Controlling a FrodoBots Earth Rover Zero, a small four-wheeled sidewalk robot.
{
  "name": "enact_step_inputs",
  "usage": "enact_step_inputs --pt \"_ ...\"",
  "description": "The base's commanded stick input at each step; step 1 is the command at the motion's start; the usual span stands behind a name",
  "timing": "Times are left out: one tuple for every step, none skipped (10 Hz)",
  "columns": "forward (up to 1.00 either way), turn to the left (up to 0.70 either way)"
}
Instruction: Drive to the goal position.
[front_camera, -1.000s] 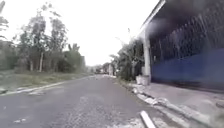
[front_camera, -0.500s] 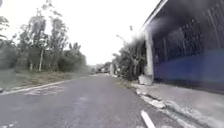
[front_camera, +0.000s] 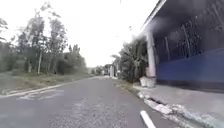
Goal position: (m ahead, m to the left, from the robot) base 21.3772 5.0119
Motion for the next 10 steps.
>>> enact_step_inputs --pt "0.5 0.0" --pt "0.5 0.0" --pt "0.5 0.0" --pt "0.5 0.0" --pt "0.5 0.0" --pt "0.5 0.0" --pt "0.5 0.0" --pt "0.5 0.0" --pt "0.5 0.0" --pt "0.5 0.0"
